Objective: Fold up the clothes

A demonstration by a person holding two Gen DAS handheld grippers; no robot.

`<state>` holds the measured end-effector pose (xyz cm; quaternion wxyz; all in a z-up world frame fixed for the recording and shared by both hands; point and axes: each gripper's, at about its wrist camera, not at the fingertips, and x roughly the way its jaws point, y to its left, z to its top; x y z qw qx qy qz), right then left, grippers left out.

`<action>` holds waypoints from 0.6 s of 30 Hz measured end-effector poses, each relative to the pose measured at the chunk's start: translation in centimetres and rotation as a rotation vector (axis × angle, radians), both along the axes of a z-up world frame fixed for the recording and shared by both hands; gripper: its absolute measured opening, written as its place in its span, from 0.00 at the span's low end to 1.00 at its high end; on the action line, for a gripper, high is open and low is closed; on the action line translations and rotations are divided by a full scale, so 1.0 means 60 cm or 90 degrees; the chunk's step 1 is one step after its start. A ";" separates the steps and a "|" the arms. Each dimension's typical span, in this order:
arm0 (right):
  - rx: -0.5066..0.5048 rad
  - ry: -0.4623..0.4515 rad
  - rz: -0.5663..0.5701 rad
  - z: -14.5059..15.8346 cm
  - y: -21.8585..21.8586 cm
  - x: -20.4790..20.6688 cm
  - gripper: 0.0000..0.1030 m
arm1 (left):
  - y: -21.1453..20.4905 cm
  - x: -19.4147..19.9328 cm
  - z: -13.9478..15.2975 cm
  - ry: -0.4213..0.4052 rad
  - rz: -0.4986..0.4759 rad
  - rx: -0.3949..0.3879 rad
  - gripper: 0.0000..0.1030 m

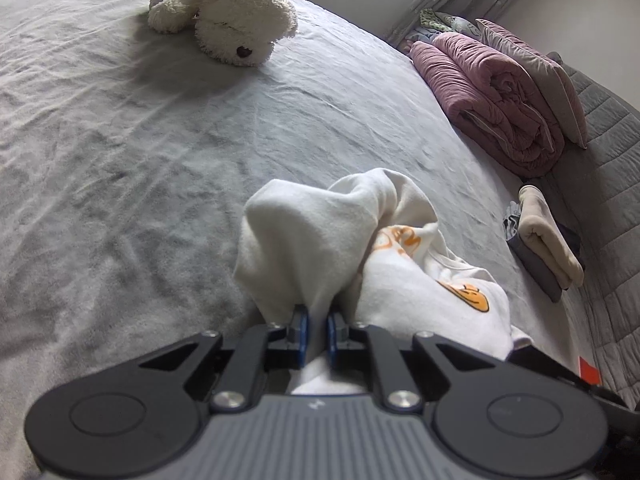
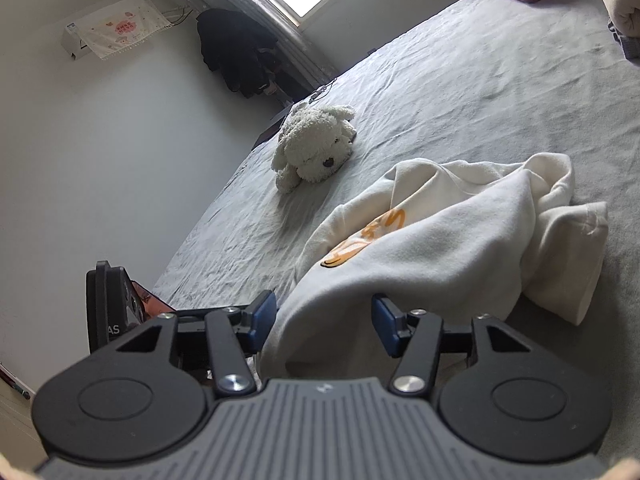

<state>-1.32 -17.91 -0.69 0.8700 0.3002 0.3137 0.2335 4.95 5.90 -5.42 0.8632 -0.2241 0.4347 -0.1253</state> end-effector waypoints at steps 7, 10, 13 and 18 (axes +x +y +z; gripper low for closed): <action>-0.012 0.007 -0.013 0.004 0.009 0.005 0.57 | -0.016 -0.022 0.010 0.007 -0.045 -0.040 0.08; -0.031 0.018 -0.027 0.001 0.012 0.009 0.42 | -0.021 -0.027 0.015 0.003 -0.052 -0.040 0.08; -0.036 0.028 -0.048 -0.001 0.007 0.011 0.20 | -0.021 -0.025 0.022 -0.003 -0.050 -0.040 0.08; -0.036 0.023 -0.075 0.009 -0.001 0.005 0.14 | -0.019 -0.022 0.038 -0.030 -0.042 -0.028 0.08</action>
